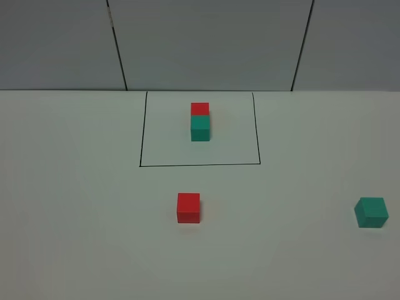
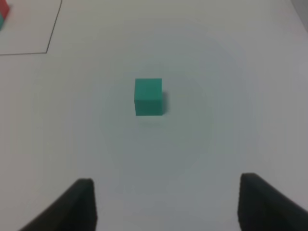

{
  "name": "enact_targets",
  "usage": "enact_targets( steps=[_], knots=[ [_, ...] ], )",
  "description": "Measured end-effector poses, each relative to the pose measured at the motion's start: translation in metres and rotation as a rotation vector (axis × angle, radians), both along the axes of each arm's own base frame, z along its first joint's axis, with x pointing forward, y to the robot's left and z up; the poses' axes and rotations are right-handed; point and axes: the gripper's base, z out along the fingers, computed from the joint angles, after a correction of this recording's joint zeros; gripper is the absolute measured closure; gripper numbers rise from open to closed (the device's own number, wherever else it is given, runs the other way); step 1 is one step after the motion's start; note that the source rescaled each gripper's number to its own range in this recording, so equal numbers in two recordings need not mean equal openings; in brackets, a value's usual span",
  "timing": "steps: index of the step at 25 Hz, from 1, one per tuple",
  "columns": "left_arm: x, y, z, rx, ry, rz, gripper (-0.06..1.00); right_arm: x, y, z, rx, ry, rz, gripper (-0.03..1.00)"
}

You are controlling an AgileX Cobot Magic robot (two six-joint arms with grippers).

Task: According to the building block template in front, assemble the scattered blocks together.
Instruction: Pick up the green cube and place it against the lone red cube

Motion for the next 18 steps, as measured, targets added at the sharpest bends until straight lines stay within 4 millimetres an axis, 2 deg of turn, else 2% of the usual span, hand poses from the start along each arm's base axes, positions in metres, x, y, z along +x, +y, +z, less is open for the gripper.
enact_targets(
  steps=[18],
  knots=[
    [0.0, 0.0, 0.0, -0.001, 0.0, 0.001, 0.15, 0.0, 0.0, 0.0, 0.0, 0.0, 0.0, 0.38]
  ],
)
